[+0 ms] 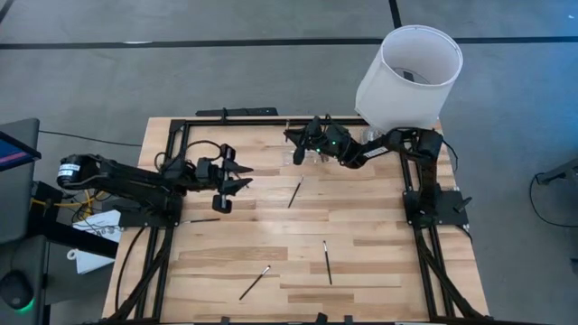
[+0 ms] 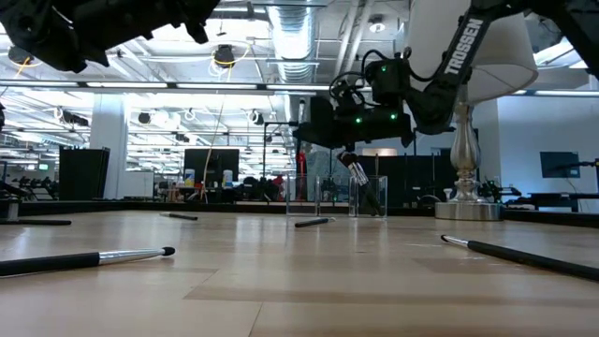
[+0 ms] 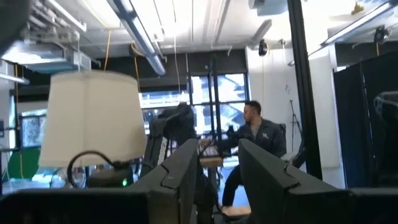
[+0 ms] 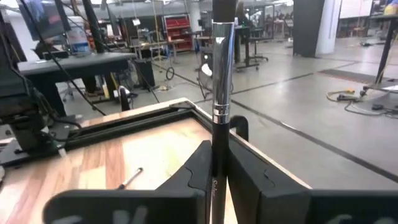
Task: Put items in baskets/containers
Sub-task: Put the silver eyeshadow brush into the transparent organizer
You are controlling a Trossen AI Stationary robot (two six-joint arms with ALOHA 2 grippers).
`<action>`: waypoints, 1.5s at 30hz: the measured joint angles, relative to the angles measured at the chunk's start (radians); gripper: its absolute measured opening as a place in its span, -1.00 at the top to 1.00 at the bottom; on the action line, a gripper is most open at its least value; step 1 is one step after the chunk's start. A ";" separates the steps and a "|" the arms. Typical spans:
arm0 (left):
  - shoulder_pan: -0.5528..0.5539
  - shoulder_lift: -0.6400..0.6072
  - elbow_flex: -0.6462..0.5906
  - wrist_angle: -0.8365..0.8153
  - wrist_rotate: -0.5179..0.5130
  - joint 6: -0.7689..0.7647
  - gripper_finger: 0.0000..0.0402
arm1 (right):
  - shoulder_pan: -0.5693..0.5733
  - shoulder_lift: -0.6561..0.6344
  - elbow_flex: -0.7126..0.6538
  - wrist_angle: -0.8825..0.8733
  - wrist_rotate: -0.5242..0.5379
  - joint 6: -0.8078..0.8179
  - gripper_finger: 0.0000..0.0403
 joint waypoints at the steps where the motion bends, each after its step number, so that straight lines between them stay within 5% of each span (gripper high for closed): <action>1: 0.000 -0.019 -0.009 -0.001 0.000 0.000 0.42 | -0.003 0.000 0.001 -0.008 0.000 -0.001 0.91; 9: 0.000 -0.116 -0.038 -0.067 0.000 -0.002 0.42 | 0.007 -0.001 0.001 -0.086 0.000 -0.023 0.86; 20: 0.000 -0.117 -0.039 -0.070 0.000 -0.002 0.41 | 0.020 -0.001 0.001 -0.131 -0.003 -0.008 0.95; 27: 0.000 -0.117 -0.039 -0.070 0.000 0.000 0.41 | 0.019 -0.001 0.001 -0.135 -0.003 0.000 0.82; 33: 0.000 -0.117 -0.039 -0.071 0.000 0.000 0.41 | 0.020 -0.002 0.001 -0.138 -0.003 -0.005 0.95; 45: 0.000 -0.116 -0.039 -0.085 0.000 0.000 0.41 | 0.019 -0.169 -0.098 -0.195 0.017 -0.027 0.94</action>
